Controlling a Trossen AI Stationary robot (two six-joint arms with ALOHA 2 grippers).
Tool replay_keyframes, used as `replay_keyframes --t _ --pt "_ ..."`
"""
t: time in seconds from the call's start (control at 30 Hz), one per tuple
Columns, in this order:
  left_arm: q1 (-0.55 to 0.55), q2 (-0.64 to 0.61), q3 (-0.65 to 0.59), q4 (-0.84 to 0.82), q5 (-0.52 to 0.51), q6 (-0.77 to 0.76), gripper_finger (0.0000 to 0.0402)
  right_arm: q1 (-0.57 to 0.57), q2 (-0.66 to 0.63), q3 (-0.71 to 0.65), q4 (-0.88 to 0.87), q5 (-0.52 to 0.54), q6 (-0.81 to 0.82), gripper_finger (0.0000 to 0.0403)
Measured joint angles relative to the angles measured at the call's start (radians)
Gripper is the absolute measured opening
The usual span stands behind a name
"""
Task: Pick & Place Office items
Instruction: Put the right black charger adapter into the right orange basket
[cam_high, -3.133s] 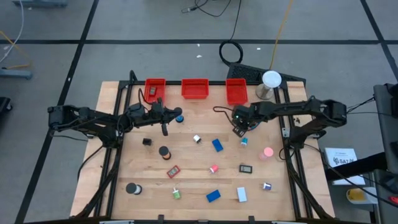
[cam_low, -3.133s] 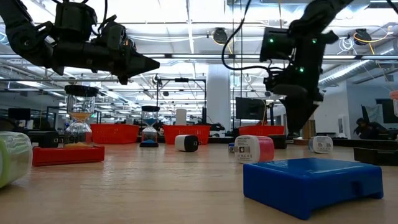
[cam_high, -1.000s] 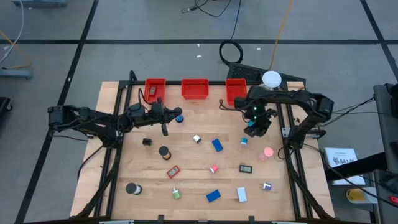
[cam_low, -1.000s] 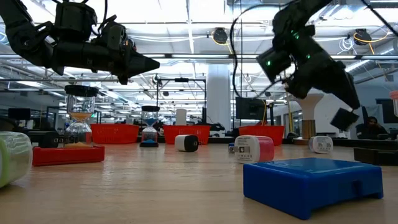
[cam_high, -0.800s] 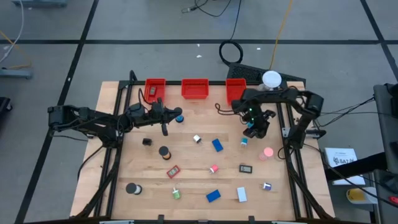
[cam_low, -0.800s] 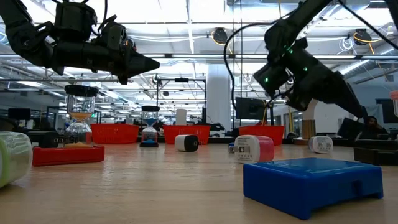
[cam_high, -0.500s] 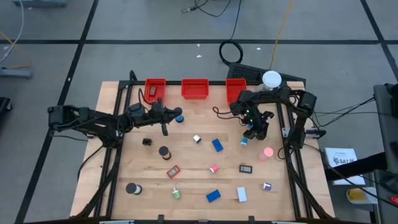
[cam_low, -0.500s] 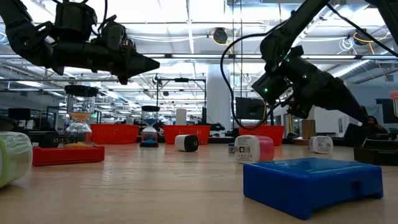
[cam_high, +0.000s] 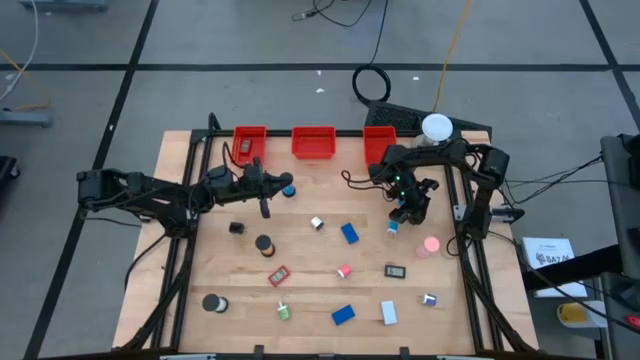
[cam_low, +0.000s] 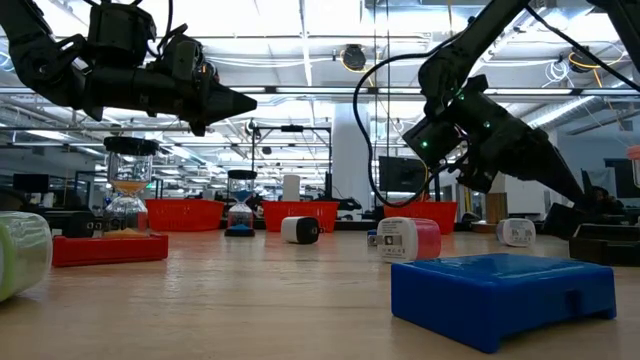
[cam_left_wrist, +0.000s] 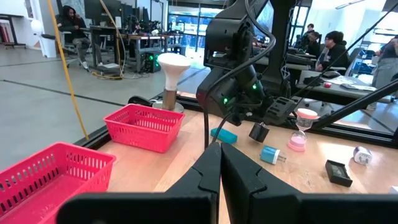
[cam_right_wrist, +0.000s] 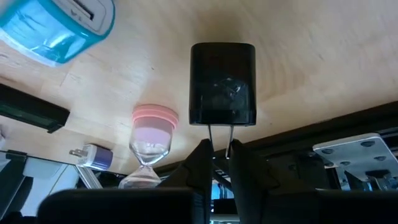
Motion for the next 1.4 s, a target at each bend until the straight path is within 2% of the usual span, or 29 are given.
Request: replay_keyframes --t 0.43,0.83,1.03,1.23,1.4 --pt "0.000 0.000 0.000 0.000 0.000 0.000 0.0010 0.000 0.000 0.000 0.032 -0.015 0.004 0.0060" --pt "0.000 0.000 0.000 0.000 0.000 0.000 0.0010 0.000 0.000 0.000 0.035 -0.010 0.004 0.0107" --pt "0.000 0.000 0.000 0.000 0.000 0.000 0.0010 0.002 -0.006 0.000 0.016 0.057 0.014 0.0136" --pt "0.000 0.000 0.000 0.000 0.000 0.000 0.0010 0.021 -0.097 0.000 0.008 0.097 0.078 0.0173" --pt "0.000 0.000 0.000 0.000 0.000 0.000 0.0010 0.066 -0.246 -0.012 0.057 0.151 0.237 0.0204"
